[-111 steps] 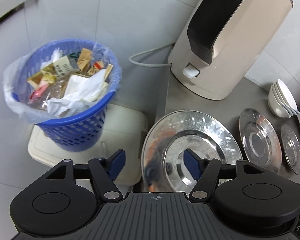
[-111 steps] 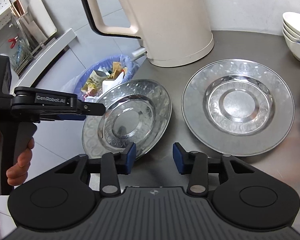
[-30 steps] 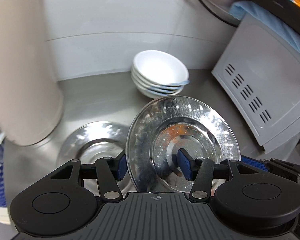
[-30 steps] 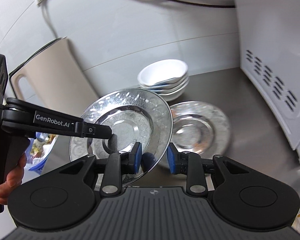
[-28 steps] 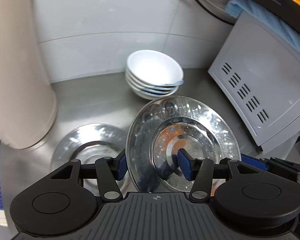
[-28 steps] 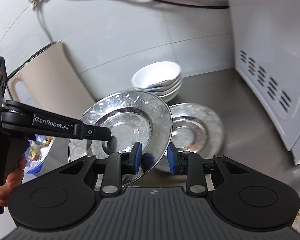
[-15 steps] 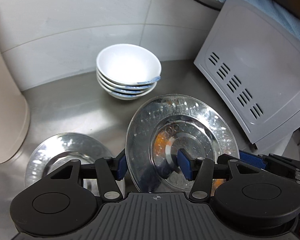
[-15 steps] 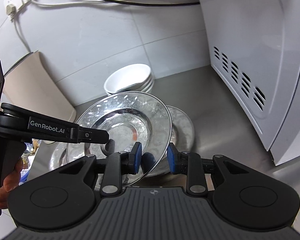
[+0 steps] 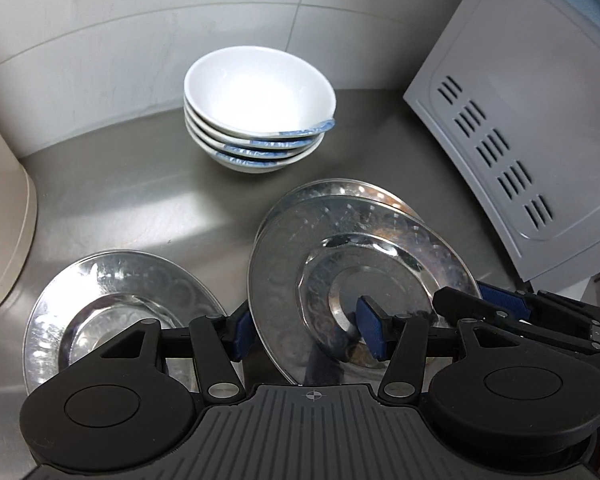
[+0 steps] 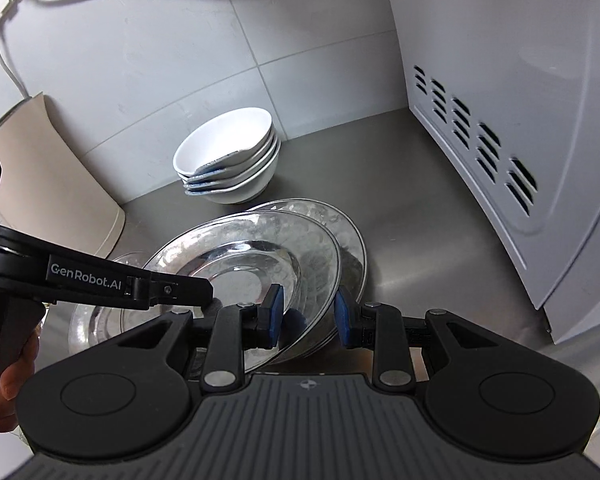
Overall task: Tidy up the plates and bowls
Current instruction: 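Carry the steel plate with both grippers and lower it onto the plate stack, then open both grippers and lift away from the plate stack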
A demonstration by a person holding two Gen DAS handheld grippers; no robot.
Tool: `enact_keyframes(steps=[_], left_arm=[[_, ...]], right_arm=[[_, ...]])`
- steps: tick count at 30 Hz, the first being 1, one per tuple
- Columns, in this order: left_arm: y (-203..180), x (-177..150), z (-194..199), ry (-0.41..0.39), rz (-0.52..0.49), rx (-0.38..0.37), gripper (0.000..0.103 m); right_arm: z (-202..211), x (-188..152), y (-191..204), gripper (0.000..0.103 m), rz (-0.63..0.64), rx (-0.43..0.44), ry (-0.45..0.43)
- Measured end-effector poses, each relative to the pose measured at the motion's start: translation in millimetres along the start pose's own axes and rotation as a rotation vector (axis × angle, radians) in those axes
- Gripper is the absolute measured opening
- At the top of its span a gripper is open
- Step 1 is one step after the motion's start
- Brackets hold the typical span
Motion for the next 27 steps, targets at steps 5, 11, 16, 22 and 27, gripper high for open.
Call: enact_keyframes(steps=[5, 11, 16, 22, 27], left_arm=[[6, 4, -9, 0.023, 0.016, -0.001, 0.103], [11, 5, -16, 0.039, 0.028, -0.001, 0.103], [13, 9, -21, 0.042, 0.031, 0.001, 0.103], [16, 7, -25, 0.049, 0.032, 0.002, 0.103], [17, 7, -25, 0.05, 0.019, 0.021, 0.103]], right_arm=[[-13, 3, 2, 0.033, 0.013, -0.005, 0.01], [-25, 5, 3, 0.033, 0.031, -0.01, 0.017], [-30, 5, 4, 0.033, 0.055, -0.01, 0.011], [-36, 3, 7, 0.034, 0.097, -0.015, 0.006], [-37, 1, 13, 0.04, 0.153, -0.017, -0.018]])
Point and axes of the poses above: each gripper's, at about its wrist camera, not at the fingertips, and z roughly against the way its jaws point, y to its left, x to its top, the point moved 2 cm from there along -z, roughly the way its jaws point, and after that the axes turned 13 degrees about -z, right-handed, at the moved point
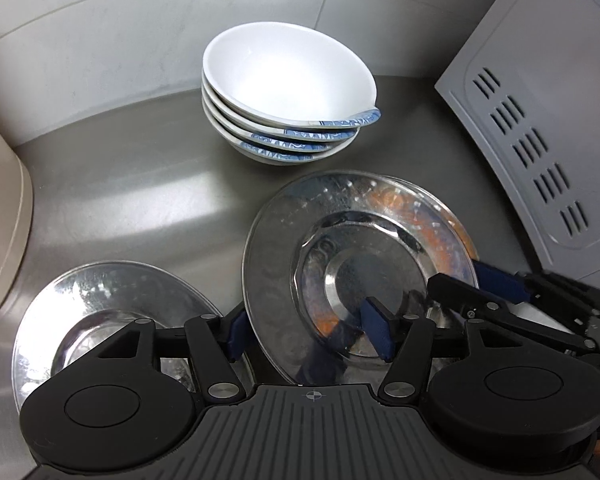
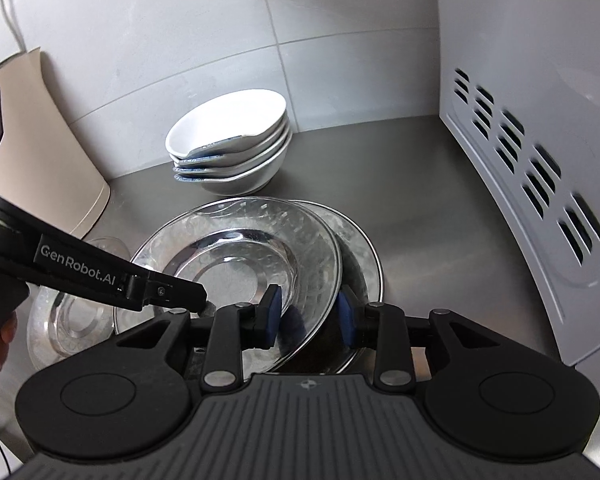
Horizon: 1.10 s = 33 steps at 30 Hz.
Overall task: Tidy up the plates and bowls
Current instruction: 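Open both grippers and lift away from the plate stack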
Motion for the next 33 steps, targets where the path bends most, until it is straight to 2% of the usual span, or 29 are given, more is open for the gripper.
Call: enact_keyframes(steps=[3, 4, 10, 17, 22, 33], left_arm=[[-1, 0, 4, -0.01, -0.022, 0.037, 0.103], [-1, -1, 6, -0.017, -0.024, 0.045, 0.103], [5, -8, 19, -0.04, -0.01, 0.063, 0.103], [5, -18, 42, -0.079, -0.019, 0.148, 0.103], [9, -28, 61, -0.108, -0.004, 0.175, 0.103], [18, -56, 79, -0.108, 0.027, 0.241, 0.103]], right_arm=[[5, 0, 5, 0.056, 0.038, 0.009, -0.032], [5, 1, 6, 0.058, 0.052, 0.01, -0.043], [12, 0, 10, 0.061, 0.072, 0.01, -0.058], [22, -1, 24, 0.067, 0.104, 0.027, -0.071], [31, -7, 34, 0.074, 0.126, 0.041, -0.074], [45, -25, 61, 0.078, 0.179, 0.076, -0.069]])
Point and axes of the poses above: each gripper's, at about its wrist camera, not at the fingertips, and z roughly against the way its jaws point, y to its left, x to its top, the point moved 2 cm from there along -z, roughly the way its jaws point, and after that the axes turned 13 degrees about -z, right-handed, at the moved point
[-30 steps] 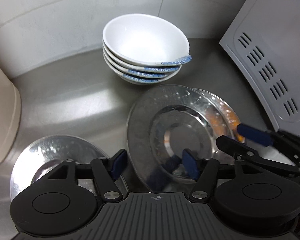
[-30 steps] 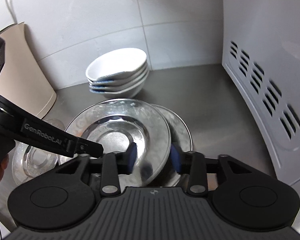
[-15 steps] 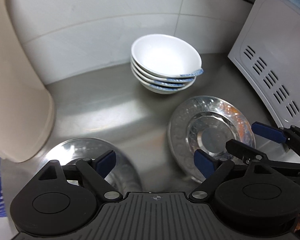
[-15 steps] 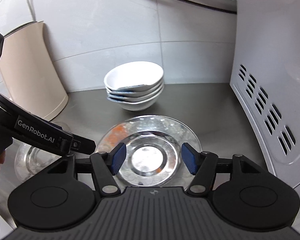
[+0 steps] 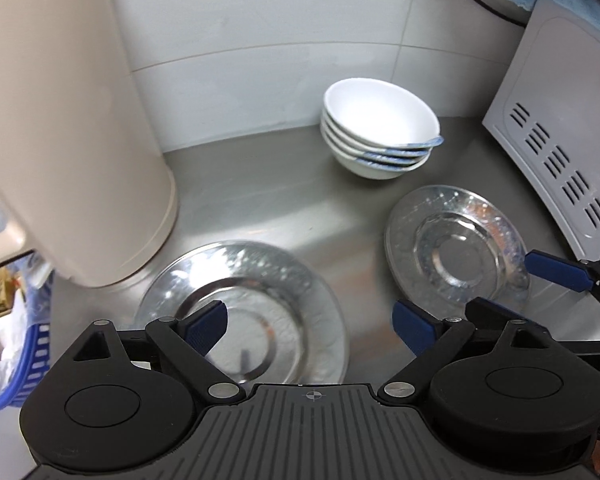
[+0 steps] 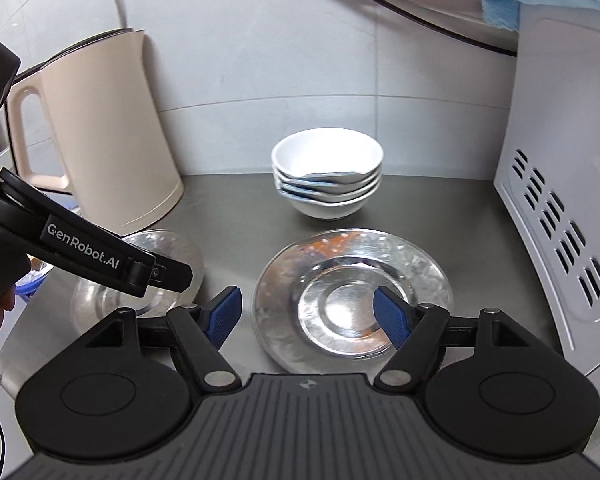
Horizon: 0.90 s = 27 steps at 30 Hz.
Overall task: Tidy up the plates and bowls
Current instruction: 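Open both grippers and lift away from the plate stack, then move both grippers to the steel plate beside the kettle and close on its rim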
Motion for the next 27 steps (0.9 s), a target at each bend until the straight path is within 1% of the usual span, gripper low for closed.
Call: enact_keyframes(steps=[8, 18, 23, 27], left_arm=[[26, -25, 11, 0.005, 0.043, 0.031, 0.103], [67, -73, 13, 0.059, 0.169, 0.064, 0.103], [81, -90, 12, 0.08, 0.223, 0.063, 0.103], [89, -94, 13, 0.079, 0.243, 0.065, 0.103]], right_arm=[[3, -7, 21, 0.082, 0.043, 0.025, 0.01], [-4, -19, 44, 0.082, 0.09, 0.054, 0.058], [-9, -24, 55, 0.082, 0.115, 0.082, 0.093], [-13, -25, 64, 0.082, 0.137, 0.127, 0.129]])
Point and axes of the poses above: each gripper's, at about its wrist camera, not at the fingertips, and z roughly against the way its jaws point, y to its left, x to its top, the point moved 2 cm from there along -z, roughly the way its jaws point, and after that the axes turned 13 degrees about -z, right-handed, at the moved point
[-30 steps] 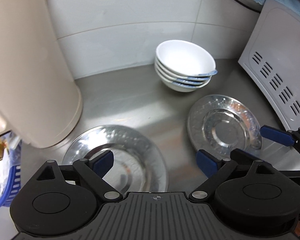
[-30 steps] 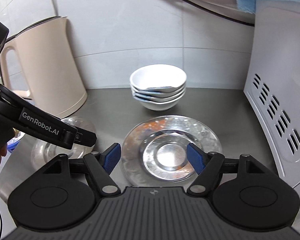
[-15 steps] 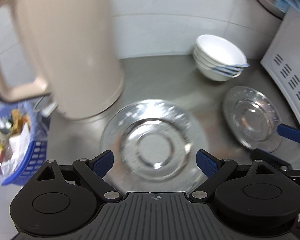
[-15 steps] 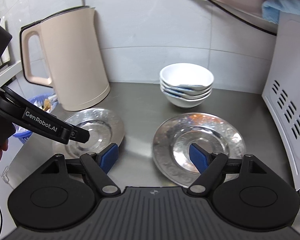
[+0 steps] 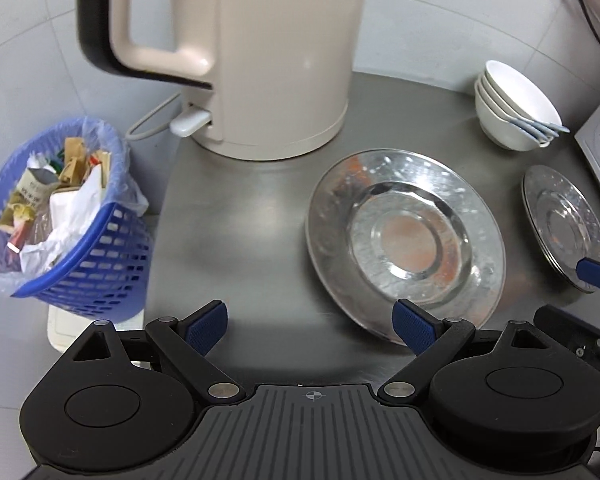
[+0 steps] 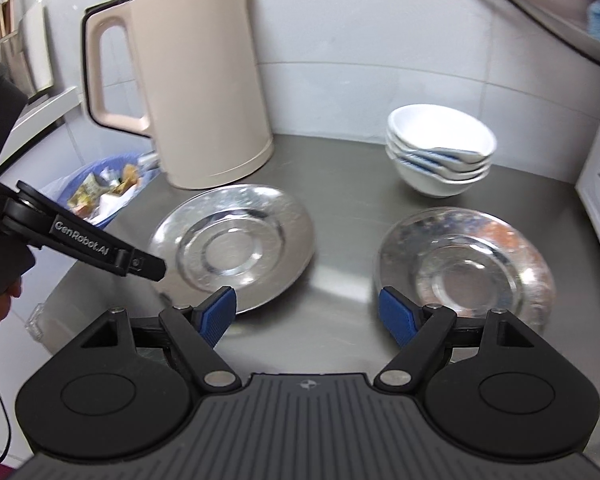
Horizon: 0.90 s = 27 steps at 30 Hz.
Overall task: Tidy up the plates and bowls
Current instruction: 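Move both grippers to the steel plate beside the kettle and close on its rim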
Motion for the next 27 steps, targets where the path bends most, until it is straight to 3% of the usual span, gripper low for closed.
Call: enact_keyframes(steps=[27], left_arm=[[14, 19, -20, 0.015, 0.04, -0.03, 0.103]], right_arm=[[-34, 22, 7, 0.085, 0.048, 0.119, 0.107]])
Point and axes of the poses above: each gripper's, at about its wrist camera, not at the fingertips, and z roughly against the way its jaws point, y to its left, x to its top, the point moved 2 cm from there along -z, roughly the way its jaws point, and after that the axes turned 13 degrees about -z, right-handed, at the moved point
